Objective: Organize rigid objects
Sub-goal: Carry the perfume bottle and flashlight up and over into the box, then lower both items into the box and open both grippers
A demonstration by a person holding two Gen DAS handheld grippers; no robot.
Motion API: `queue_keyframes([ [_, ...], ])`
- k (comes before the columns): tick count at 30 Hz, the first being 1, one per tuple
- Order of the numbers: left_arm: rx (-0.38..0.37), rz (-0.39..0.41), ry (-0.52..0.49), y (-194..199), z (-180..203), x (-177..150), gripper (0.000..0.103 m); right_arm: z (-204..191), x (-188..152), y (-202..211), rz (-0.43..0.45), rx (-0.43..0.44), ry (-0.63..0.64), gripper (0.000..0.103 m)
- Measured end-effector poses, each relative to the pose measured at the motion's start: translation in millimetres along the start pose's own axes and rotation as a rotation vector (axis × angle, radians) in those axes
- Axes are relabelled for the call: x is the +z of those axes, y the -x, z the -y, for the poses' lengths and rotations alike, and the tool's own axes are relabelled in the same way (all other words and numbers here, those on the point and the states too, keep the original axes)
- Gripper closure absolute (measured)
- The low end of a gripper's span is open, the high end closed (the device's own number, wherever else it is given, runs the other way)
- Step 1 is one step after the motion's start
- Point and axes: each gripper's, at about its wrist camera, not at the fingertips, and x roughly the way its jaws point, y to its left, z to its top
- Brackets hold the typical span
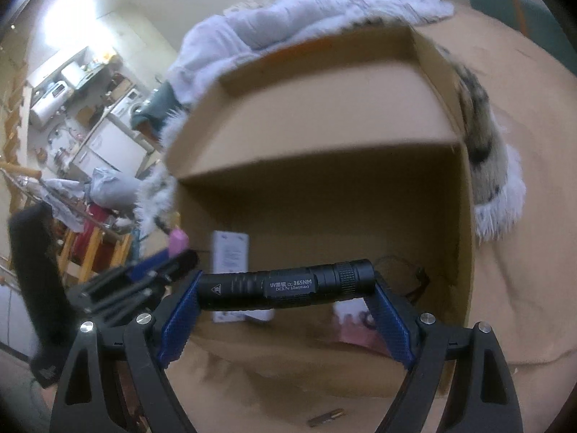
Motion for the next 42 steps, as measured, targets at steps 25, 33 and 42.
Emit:
queue_keyframes([
  [25,0.028,-0.035,0.066,-36,-14,-14,0.080,14,-24,-75,-0.238,-0.167,0.017,0.010],
  [33,0.059,-0.042,0.048,-42,-11,-20,0.080,18,-27,-84,-0.276,-0.129,-0.033,0.010],
  [42,0.069,-0.050,0.034,-43,-6,-22,0.080,34,-25,-85,-0.285,-0.093,-0.089,0.010],
])
